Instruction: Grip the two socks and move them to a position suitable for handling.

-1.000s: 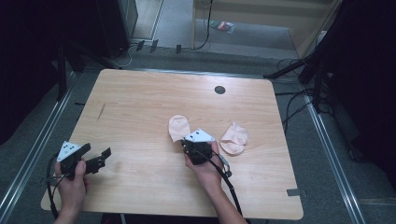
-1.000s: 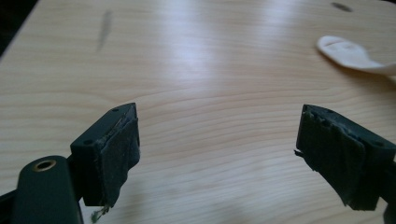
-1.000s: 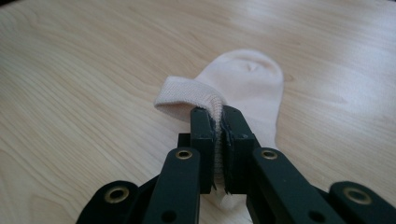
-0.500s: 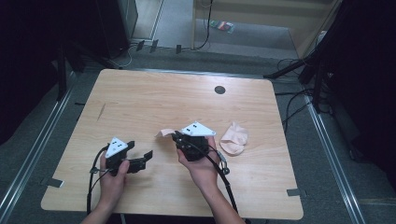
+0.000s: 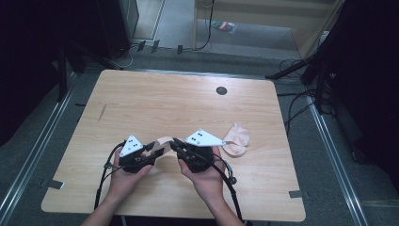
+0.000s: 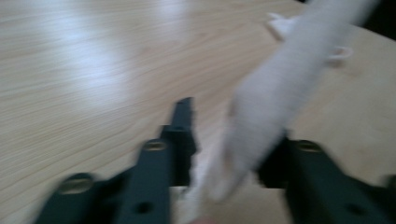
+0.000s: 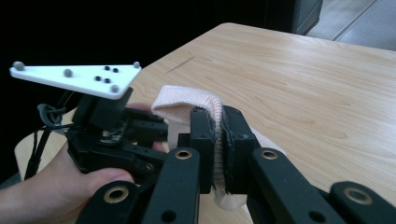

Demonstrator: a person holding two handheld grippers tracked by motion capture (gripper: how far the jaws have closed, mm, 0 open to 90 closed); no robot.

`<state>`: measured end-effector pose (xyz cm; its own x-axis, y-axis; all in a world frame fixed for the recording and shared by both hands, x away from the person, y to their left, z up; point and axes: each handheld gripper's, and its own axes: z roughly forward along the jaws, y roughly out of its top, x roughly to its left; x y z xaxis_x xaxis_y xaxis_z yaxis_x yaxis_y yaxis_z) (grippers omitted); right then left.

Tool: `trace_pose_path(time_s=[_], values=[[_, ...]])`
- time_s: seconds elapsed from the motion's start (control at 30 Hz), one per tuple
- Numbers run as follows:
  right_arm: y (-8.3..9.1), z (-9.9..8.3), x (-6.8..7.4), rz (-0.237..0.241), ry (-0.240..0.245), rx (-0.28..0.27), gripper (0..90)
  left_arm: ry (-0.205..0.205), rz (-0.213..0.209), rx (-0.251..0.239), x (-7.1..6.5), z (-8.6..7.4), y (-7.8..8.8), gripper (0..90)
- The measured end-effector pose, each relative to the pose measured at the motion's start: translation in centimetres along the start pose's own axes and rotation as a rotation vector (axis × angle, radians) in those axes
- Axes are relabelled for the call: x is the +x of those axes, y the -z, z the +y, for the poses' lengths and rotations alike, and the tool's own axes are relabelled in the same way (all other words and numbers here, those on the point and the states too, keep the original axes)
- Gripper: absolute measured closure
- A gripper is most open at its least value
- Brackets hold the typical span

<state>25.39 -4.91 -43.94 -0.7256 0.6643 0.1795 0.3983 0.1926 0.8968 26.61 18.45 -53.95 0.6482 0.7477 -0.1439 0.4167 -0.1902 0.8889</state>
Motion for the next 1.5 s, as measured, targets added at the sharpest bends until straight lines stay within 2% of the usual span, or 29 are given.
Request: trace_pose_path(time_s=[0.03,0.07,0.1,0.13,0.2,0.27,0.3,0.33,0.37,0.4,0.43,0.47,0.53,0.57,0.67,0.73,0.8,0.9,0.97,1.0,1.07,1.13,1.2,1.27,1.3,1.33,1.4,1.47,1.5], values=[[0.4,-0.1,-0.1,-0.003,-0.002,-0.005,85.7,-0.023,-0.044,0.013,-0.1,0.2,0.4,79.2],[0.8,-0.4,-0.2,-0.008,-0.009,-0.011,85.7,-0.028,-0.066,0.016,-0.2,0.3,0.7,85.6],[1.1,-0.5,-0.4,-0.007,-0.015,-0.015,85.7,-0.029,-0.104,0.019,-0.3,0.5,1.2,87.2],[1.5,-0.8,-0.6,-0.006,-0.026,-0.016,85.7,-0.043,-0.139,0.02,-0.5,0.6,1.7,87.8],[2.1,-1.4,-1.1,-0.021,-0.033,-0.017,85.7,-0.082,-0.17,0.034,-0.9,0.6,2.6,88.2],[2.8,-2.4,-1.7,-0.014,-0.066,-0.007,85.7,-0.104,-0.197,0.048,-1.1,0.6,3.2,88.2],[3.0,-2.8,-1.9,-0.01,-0.08,-0.001,85.7,-0.108,-0.227,0.062,-1.2,0.6,3.5,88.2],[3.6,-4.2,-2.5,0.015,-0.137,0.023,85.7,-0.105,-0.285,0.083,-1.2,0.6,3.8,88.0],[3.6,-4.2,-2.5,0.015,-0.137,0.023,85.7,-0.107,-0.319,0.103,-1.2,0.6,3.8,88.0],[4.2,-5.3,-2.7,0.019,-0.154,0.04,85.6,-0.121,-0.356,0.129,-1.3,0.6,3.9,87.8],[4.5,-5.9,-2.7,0.014,-0.146,0.051,85.3,-0.15,-0.368,0.15,-1.6,0.5,3.9,87.6],[4.7,-6.5,-2.7,0.006,-0.123,0.066,85.1,-0.17,-0.364,0.171,-1.8,0.3,3.8,87.5],[4.7,-7.2,-2.8,0.003,-0.12,0.082,85.0,-0.169,-0.357,0.215,-1.8,-0.1,3.0,86.9],[4.6,-7.9,-3.2,0.016,-0.144,0.091,84.8,-0.16,-0.355,0.227,-1.7,-0.2,2.6,85.2],[4.0,-9.1,-4.3,-0.013,-0.204,0.112,83.7,-0.108,-0.315,0.276,-1.2,-0.7,1.2,72.7],[3.5,-9.5,-5.4,-0.01,-0.284,0.118,81.1,-0.093,-0.291,0.27,-1.0,-0.8,1.0,68.1],[3.2,-9.8,-6.2,-0.041,-0.318,0.109,75.7,-0.07,-0.256,0.254,-0.7,-0.7,1.0,63.6],[2.8,-10.2,-7.3,-0.097,-0.328,0.109,69.4,-0.035,-0.21,0.239,-0.3,-0.8,0.8,61.6],[2.7,-10.4,-7.9,-0.111,-0.341,0.104,66.8,-0.013,-0.164,0.225,-0.1,-1.0,0.7,59.2],[2.7,-10.4,-8.1,-0.12,-0.332,0.105,65.2,-0.003,-0.13,0.22,-0.1,-1.0,0.6,57.5],[3.0,-10.4,-8.3,-0.167,-0.296,0.099,62.9,0.013,-0.105,0.203,0.1,-1.0,0.7,55.3],[3.5,-10.3,-8.5,-0.191,-0.291,0.083,59.8,0.021,-0.069,0.175,0.2,-1.0,1.1,50.5],[4.3,-10.2,-8.2,-0.211,-0.266,0.072,59.5,0.038,-0.047,0.124,0.2,-0.9,1.8,51.1],[4.8,-10.3,-7.8,-0.213,-0.237,0.079,59.6,0.049,-0.057,0.091,0.1,-0.8,2.5,55.6],[4.9,-10.4,-7.4,-0.22,-0.219,0.098,59.3,0.045,-0.055,0.093,-0.1,-0.8,2.6,57.0],[4.8,-10.6,-7.2,-0.229,-0.202,0.12,58.3,0.035,-0.036,0.123,-0.3,-0.9,2.4,57.6],[4.2,-11.1,-6.9,-0.244,-0.21,0.166,54.8,0.037,-0.004,0.173,-0.4,-1.2,1.8,57.2],[3.5,-11.6,-6.8,-0.262,-0.233,0.192,60.9,0.075,-0.009,0.201,-0.3,-1.4,1.4,56.5],[3.5,-11.6,-6.8,-0.262,-0.233,0.192,60.9,0.092,-0.012,0.208,-0.3,-1.4,1.2,56.5]])
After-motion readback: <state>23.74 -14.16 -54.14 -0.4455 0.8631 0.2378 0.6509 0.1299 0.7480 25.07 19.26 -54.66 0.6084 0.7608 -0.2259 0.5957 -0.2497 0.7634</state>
